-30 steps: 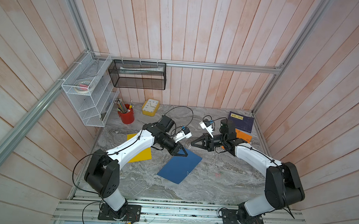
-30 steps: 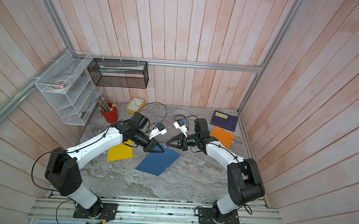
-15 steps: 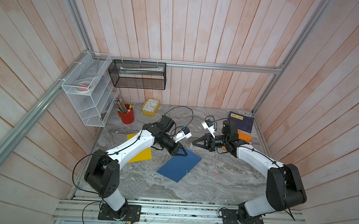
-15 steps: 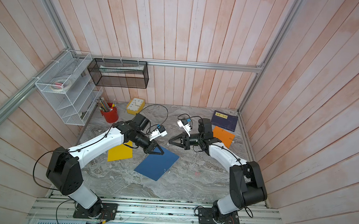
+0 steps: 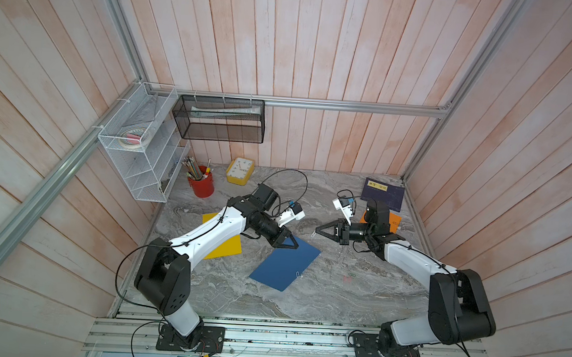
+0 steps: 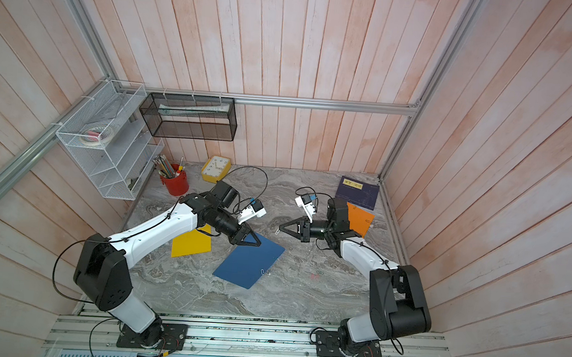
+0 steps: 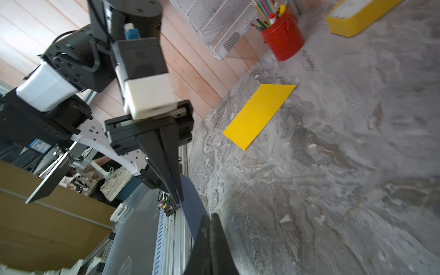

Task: Unclip the paperclips from the documents
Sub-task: Remove the paper clip from the document, then place the paper clip at the center of the board.

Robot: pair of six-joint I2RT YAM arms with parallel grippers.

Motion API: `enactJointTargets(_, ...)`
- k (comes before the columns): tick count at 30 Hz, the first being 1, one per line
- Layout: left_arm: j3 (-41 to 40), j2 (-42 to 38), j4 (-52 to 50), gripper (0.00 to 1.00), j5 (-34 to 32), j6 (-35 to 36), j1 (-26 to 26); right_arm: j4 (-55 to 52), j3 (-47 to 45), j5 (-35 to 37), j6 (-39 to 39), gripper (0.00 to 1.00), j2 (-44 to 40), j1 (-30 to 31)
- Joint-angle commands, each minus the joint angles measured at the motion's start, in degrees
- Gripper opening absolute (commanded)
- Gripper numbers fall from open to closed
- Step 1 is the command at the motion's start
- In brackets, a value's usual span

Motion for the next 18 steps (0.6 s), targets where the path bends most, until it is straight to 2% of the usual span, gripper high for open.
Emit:
enactJointTargets(1, 0.2, -0.5, 0.4, 0.00, -1.1, 0.9, 0.0, 5.5, -3.4, 3.1, 4.8, 0.00, -2.1, -2.3)
enactJointTargets(4, 0.3, -0.7, 0.8, 0.00, -1.3, 0.7, 0.1, 10.4, -7.9, 6.1, 10.1, 0.00, -4.0, -4.7)
enactJointTargets(7, 0.2, -1.1, 1.8, 0.00, -1.4, 0.3, 0.4, 10.3, -11.8, 10.3, 12.3, 0.00, -6.0, -7.0)
enactJointTargets(13, -0.1, -2.4, 4.6, 0.00, -2.3, -1.3, 1.3, 7.1, -21.5, 19.7, 16.3, 0.00, -10.8, -11.4)
enactJointTargets(18, -0.9, -3.7, 7.4, 0.00, -2.7, -2.6, 1.9, -0.2, -27.8, 26.7, 16.3, 0.00, -15.1, -14.0)
